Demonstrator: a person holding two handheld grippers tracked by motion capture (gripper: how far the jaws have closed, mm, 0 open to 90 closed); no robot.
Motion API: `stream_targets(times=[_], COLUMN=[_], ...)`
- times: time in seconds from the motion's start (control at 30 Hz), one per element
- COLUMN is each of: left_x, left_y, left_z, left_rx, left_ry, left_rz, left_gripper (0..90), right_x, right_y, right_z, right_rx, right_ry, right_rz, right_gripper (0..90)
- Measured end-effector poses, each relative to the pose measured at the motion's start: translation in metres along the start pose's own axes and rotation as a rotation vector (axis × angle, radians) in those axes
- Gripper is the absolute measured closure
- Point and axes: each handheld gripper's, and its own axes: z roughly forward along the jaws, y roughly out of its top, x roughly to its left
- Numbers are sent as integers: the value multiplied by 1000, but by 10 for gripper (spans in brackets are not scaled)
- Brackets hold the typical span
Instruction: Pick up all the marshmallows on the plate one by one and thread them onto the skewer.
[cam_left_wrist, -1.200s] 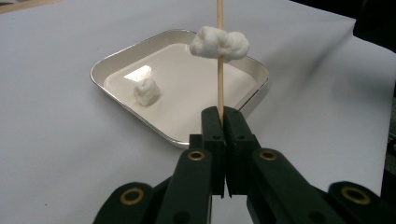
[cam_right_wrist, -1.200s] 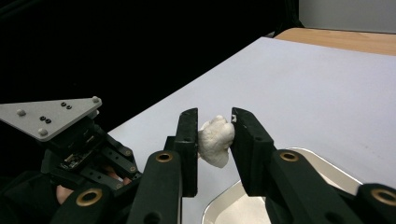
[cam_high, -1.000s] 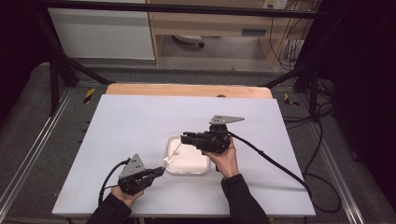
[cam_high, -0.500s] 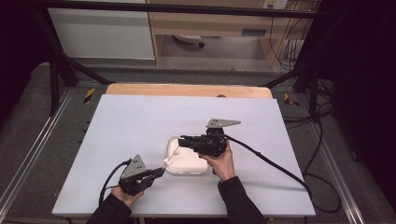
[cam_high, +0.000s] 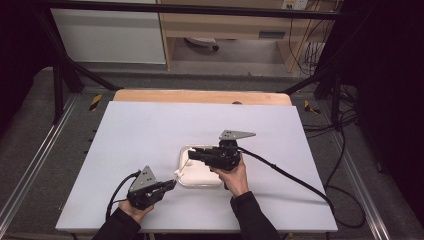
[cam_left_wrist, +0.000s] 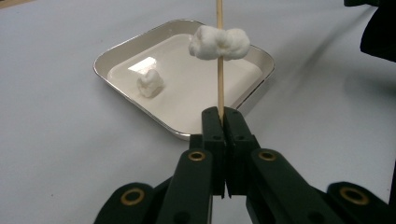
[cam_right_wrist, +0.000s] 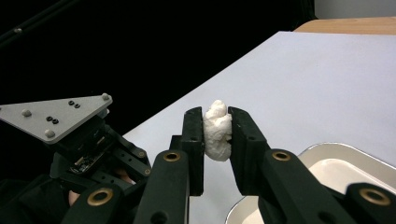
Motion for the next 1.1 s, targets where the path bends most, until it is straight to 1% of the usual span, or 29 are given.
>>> stream_targets(times=[0.07, 0.33, 0.43, 0.57, 0.7, 0.8, 0.87, 0.93, 1.1], left_x=[-1, -1, -3, -4, -5, -4, -5, -5, -5], left_y=[0, 0, 0, 0, 1, 1, 1, 0, 1], left_z=[0, 1, 1, 2, 2, 1, 2, 3, 3], left_rx=[2, 10, 20, 27, 25, 22, 28, 36, 35], left_ry=[2, 8, 18, 21, 21, 23, 22, 20, 21], left_rz=[1, 13, 31, 39, 47, 41, 46, 42, 46], left_gripper=[890, 890, 890, 890, 890, 891, 890, 890, 890], right_x=[0, 2, 2, 3, 3, 3, 4, 4, 3], right_y=[-1, -2, -3, -5, -5, -5, -6, -8, -9], right_z=[1, 0, 0, 0, 0, -1, 0, 1, 1], right_rx=[1, 15, 23, 32, 37, 38, 39, 41, 48], right_ry=[5, 10, 15, 14, 28, 32, 34, 30, 35], right_rz=[2, -16, -24, -28, -26, -29, -29, -32, -31], right_gripper=[782, 799, 806, 808, 808, 809, 809, 809, 809])
